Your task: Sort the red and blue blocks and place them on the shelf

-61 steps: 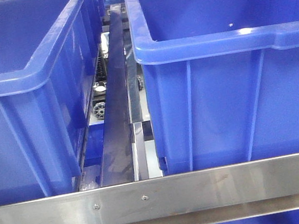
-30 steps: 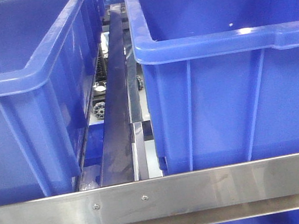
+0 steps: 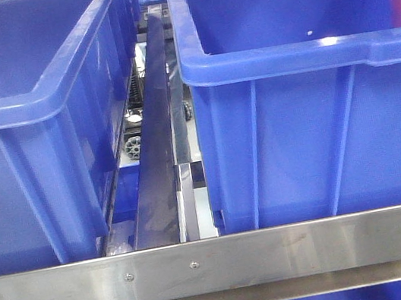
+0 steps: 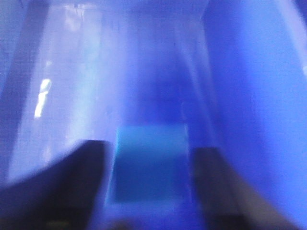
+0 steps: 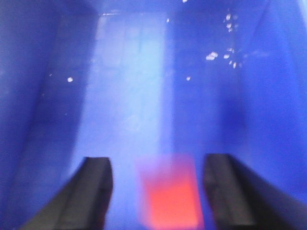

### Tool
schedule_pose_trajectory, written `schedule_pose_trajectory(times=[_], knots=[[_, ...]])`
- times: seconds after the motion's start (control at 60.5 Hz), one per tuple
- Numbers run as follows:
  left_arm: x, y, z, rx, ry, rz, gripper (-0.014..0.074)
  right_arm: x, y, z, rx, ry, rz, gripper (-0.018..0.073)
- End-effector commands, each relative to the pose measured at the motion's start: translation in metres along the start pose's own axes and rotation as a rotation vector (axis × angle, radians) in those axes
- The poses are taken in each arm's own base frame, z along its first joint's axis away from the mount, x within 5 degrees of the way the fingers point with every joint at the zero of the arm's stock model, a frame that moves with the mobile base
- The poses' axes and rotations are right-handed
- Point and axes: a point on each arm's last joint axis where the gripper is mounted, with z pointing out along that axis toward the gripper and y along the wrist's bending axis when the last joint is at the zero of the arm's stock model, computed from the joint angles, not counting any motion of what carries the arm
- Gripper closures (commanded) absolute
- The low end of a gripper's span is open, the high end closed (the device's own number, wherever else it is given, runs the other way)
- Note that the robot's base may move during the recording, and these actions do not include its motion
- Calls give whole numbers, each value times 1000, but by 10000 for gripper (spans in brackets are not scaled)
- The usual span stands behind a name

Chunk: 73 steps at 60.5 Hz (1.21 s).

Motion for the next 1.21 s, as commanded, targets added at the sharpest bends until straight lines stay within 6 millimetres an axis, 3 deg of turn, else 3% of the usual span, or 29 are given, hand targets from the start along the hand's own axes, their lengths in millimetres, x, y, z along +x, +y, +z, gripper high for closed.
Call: schedule_pose_trajectory(times=[0.0, 0.132, 0.231, 0.314, 0.364, 0.43, 0.479, 0.562, 0.793, 1.025, 1.19], knots=[[-20, -5, -9, 38, -124, 1, 51, -24, 2, -10, -14, -148, -25, 6], [-20, -5, -9, 38, -124, 1, 82, -24, 2, -10, -14, -154, -25, 10], [-20, -5, -9, 38, -124, 1, 202, -25, 2, -10, -15, -156, -25, 74], [-20, -5, -10, 38, -124, 1, 392, -25, 2, -10, -15, -156, -25, 234], [-21, -5, -12, 40, -130, -1, 495, -24, 2, -10, -15, -155, -25, 384], [-21, -5, -14, 42, -137, -3, 443, -25, 2, -11, -16, -156, -18, 533], [-22, -5, -18, 42, -144, -4, 449, -25, 2, -12, -17, -159, -15, 480], [-23, -4, -23, 38, -142, -5, 461, -25, 3, -16, -19, -156, -16, 515], [-8, 0, -46, 40, -162, -5, 461, -18, 2, -47, -27, -188, -9, 510], [27, 8, -71, 54, -194, -4, 461, 19, -4, -87, -36, -234, -4, 510], [48, 13, -89, 67, -240, -5, 461, 54, -10, -102, -37, -239, -4, 510]])
